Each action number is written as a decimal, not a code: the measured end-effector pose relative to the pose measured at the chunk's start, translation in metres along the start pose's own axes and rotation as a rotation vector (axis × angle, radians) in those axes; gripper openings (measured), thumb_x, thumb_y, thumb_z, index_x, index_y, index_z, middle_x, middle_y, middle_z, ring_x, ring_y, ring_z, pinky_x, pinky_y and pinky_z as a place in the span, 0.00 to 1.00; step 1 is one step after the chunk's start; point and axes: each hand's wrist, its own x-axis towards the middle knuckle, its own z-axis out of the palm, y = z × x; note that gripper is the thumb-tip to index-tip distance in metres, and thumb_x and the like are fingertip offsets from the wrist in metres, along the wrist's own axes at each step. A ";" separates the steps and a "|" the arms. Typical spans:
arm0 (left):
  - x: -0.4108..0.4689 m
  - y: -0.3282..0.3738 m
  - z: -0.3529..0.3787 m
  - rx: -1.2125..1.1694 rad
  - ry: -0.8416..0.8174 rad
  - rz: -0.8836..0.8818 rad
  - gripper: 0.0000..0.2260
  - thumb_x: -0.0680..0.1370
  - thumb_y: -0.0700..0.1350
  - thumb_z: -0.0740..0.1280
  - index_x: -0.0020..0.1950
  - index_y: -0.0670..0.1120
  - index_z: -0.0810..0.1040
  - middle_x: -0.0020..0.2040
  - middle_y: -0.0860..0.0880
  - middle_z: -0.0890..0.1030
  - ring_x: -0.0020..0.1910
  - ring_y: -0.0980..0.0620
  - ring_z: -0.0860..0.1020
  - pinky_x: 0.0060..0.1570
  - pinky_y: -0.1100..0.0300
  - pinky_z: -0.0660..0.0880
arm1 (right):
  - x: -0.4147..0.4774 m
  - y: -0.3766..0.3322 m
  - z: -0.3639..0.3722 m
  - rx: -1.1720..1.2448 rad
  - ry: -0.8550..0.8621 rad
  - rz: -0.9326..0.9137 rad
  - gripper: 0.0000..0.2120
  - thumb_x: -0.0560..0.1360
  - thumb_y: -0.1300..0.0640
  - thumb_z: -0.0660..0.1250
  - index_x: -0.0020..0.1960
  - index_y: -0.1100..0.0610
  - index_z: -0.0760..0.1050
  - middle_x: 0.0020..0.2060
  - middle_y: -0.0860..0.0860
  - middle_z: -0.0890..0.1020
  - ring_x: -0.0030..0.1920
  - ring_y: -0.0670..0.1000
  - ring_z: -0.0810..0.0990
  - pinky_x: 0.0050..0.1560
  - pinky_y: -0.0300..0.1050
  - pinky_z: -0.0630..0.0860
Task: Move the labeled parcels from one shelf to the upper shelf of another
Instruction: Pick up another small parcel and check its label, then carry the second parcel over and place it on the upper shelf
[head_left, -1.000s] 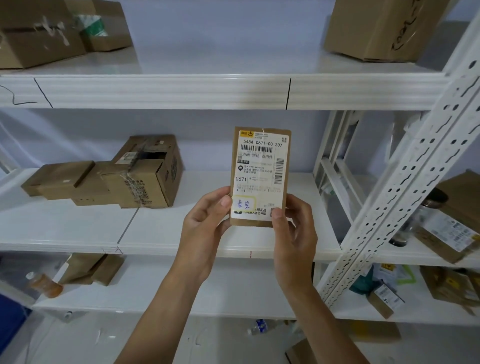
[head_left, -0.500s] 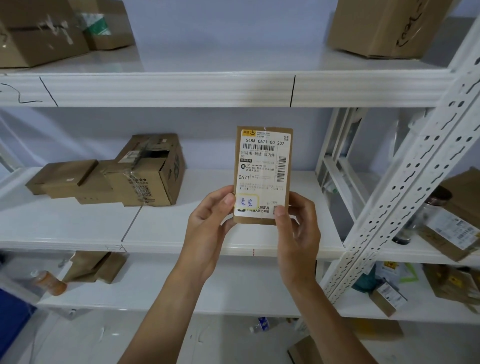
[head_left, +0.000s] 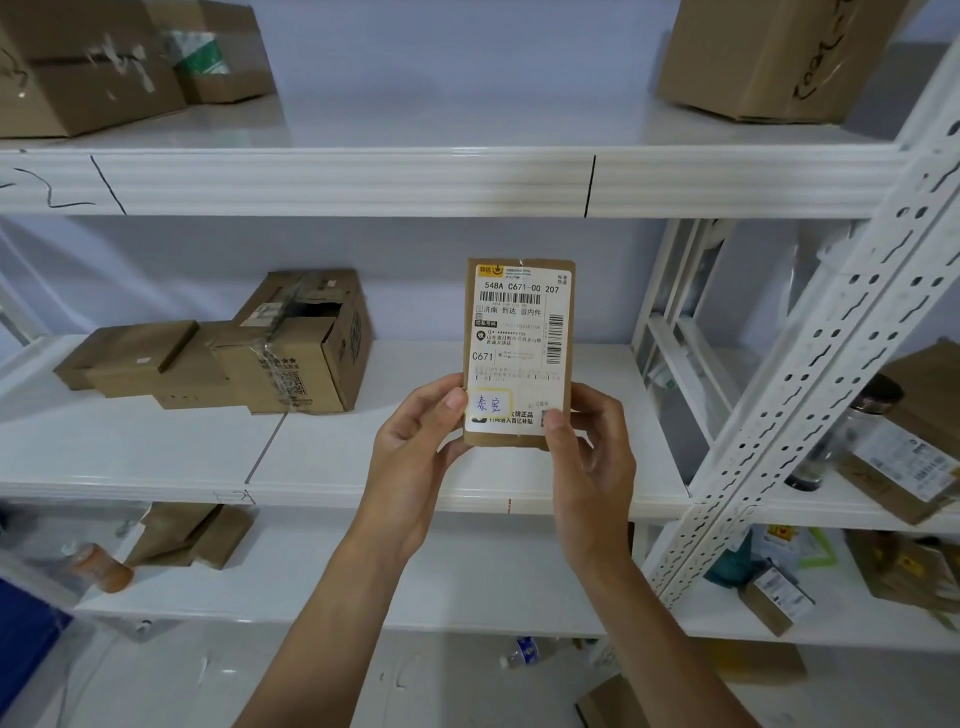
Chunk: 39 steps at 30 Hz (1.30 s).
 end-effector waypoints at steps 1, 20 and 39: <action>0.001 -0.001 -0.001 0.006 0.004 -0.002 0.22 0.74 0.51 0.70 0.65 0.42 0.80 0.59 0.46 0.87 0.60 0.47 0.85 0.59 0.53 0.82 | 0.001 0.001 0.000 -0.003 -0.006 0.009 0.13 0.76 0.42 0.67 0.58 0.44 0.75 0.57 0.42 0.85 0.60 0.53 0.84 0.56 0.49 0.83; 0.029 -0.038 -0.051 0.206 0.144 -0.103 0.14 0.83 0.46 0.67 0.68 0.50 0.82 0.60 0.50 0.87 0.61 0.47 0.84 0.61 0.56 0.81 | 0.016 0.053 0.021 -0.228 -0.252 0.405 0.11 0.80 0.50 0.70 0.61 0.45 0.74 0.57 0.40 0.82 0.58 0.48 0.83 0.54 0.49 0.85; -0.003 0.021 -0.124 0.180 0.163 0.012 0.13 0.81 0.40 0.69 0.66 0.48 0.82 0.53 0.54 0.88 0.54 0.57 0.86 0.49 0.67 0.81 | -0.023 0.017 0.090 -0.210 -0.354 0.320 0.23 0.80 0.51 0.70 0.74 0.41 0.72 0.57 0.45 0.85 0.58 0.43 0.83 0.65 0.47 0.79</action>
